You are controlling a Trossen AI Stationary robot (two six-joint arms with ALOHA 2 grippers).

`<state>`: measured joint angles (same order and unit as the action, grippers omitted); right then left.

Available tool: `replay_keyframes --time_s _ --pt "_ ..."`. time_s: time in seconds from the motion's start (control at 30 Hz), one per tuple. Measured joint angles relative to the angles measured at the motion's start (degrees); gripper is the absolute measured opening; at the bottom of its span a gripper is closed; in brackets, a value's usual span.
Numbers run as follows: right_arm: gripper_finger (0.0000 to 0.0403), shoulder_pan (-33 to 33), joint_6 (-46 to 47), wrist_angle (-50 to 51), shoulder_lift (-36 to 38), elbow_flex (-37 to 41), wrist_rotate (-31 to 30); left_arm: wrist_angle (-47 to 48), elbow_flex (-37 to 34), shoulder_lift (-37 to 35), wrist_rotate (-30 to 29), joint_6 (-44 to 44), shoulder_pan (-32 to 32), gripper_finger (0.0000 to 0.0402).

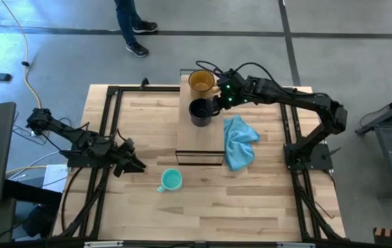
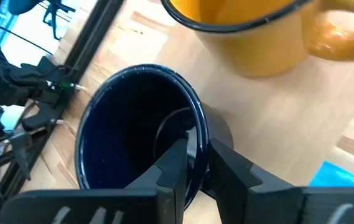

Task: Stack small to large cups/mugs on shelf
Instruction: Put the dark blue mug on the shelf, then put the light blue mug on the shelf

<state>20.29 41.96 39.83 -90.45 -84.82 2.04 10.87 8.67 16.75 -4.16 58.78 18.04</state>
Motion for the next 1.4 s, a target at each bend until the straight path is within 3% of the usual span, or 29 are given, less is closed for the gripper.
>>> replay_keyframes --time_s 0.33,0.77,1.07,1.4 --pt "0.0056 0.00 0.04 -1.51 -0.02 0.00 0.09 -0.02 0.00 0.00 -0.81 0.00 0.00 0.0179" --pt "0.0127 0.37 1.05 -1.38 -0.02 0.01 -0.16 -0.06 0.00 0.00 -0.81 0.02 0.00 0.0179" --pt "0.0131 0.37 0.49 0.16 0.51 -0.04 -0.99 -0.05 0.00 0.00 -0.81 0.05 0.00 0.0179" --pt "0.0131 0.31 -4.00 12.94 1.18 -13.93 -5.28 -0.42 0.00 0.00 -1.28 1.67 -0.02 0.0179"
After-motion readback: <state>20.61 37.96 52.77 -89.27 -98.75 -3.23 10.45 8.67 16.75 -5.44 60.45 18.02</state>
